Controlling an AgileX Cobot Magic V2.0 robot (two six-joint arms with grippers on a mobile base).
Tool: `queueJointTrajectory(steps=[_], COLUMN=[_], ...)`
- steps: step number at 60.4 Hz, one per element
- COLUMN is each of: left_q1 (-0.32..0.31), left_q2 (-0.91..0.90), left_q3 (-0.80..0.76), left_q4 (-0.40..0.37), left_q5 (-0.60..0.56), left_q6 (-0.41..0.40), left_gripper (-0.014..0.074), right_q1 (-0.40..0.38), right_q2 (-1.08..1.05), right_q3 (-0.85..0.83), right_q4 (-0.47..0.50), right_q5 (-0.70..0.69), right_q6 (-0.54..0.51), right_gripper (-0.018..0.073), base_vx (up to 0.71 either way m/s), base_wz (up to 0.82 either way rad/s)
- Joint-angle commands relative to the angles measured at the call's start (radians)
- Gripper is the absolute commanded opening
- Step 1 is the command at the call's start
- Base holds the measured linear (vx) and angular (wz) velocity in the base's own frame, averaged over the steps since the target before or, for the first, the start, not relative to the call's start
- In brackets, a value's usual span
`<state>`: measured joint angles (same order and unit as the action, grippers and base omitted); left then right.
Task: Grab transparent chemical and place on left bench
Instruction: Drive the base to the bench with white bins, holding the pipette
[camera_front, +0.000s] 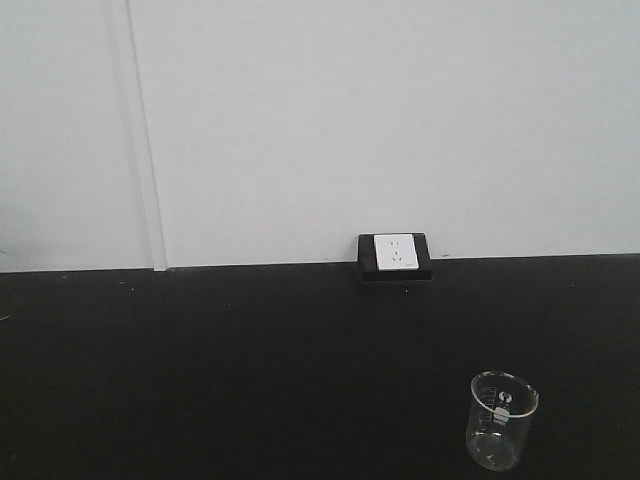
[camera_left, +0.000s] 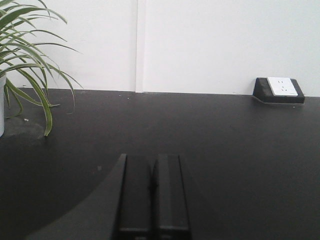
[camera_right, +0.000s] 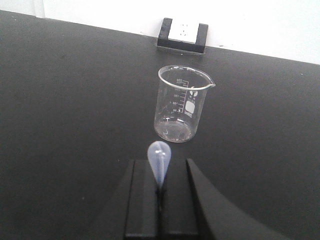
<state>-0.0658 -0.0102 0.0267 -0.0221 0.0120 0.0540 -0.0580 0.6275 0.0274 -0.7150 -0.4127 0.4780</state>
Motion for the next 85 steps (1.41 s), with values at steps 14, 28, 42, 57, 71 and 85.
queueJointTrajectory(steps=[14, 28, 42, 57, 71, 85], left_q1=[-0.002, -0.002, -0.002, -0.002, -0.002, -0.002], left_q2=[-0.019, -0.019, -0.019, -0.019, -0.019, -0.019], left_q3=[0.016, 0.016, 0.016, 0.016, 0.016, 0.016], left_q4=[-0.001, -0.001, -0.001, -0.001, -0.001, -0.001], left_q5=[-0.078, -0.078, -0.078, -0.078, -0.078, -0.078], left_q6=[-0.008, -0.008, -0.008, -0.008, -0.008, -0.008], left_gripper=[-0.0003, -0.0003, -0.0003, -0.0003, -0.0003, -0.0003], right_q1=[-0.004, -0.004, -0.004, -0.004, -0.004, -0.004], right_q2=[-0.002, -0.002, -0.002, -0.002, -0.002, -0.002], right_q3=[-0.016, -0.016, -0.016, -0.016, -0.016, -0.016], right_q4=[0.006, 0.006, 0.006, 0.006, 0.006, 0.006], right_q5=[-0.062, -0.062, -0.062, -0.062, -0.062, -0.062], right_q6=[0.001, 0.001, 0.001, 0.001, 0.001, 0.001], right_gripper=[-0.0004, -0.0004, -0.0004, -0.0004, -0.0004, -0.0004], base_vx=[-0.13, -0.21, -0.29, -0.35, -0.37, -0.35], base_wz=[-0.01, 0.10, 0.17, 0.10, 0.07, 0.17])
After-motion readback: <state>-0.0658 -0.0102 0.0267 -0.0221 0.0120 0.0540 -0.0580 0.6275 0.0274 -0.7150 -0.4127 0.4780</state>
